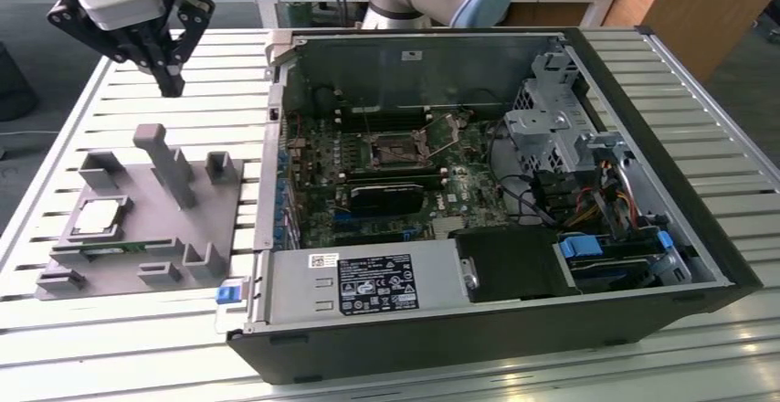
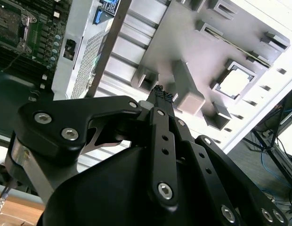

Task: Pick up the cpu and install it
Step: 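Reach for the cpu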

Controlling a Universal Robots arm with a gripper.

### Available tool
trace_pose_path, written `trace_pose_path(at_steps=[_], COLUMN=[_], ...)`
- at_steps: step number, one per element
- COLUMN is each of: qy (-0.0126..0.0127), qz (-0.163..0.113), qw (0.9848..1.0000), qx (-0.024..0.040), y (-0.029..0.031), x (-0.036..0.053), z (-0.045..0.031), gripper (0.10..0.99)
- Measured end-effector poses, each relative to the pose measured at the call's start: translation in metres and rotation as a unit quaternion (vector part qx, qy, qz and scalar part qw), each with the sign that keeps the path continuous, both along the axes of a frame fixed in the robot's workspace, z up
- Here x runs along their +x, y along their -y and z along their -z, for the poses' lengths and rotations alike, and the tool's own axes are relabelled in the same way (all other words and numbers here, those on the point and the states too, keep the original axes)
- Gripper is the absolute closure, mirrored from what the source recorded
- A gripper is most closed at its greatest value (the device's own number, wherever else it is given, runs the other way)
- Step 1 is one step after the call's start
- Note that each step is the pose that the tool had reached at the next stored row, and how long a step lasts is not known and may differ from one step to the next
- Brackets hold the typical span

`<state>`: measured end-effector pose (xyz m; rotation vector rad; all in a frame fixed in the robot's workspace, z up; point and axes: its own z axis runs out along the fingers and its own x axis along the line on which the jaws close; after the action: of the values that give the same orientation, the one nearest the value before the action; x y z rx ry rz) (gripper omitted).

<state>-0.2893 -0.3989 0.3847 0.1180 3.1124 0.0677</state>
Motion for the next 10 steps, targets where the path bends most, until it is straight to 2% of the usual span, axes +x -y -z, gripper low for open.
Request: trace_pose_path(at_steps=[10], qy=[0.0], qz=[0.0], qw=[1.0], qx=[0.0], y=[0.0], x=[-0.0122], z=[0.0007], gripper=[0.98])
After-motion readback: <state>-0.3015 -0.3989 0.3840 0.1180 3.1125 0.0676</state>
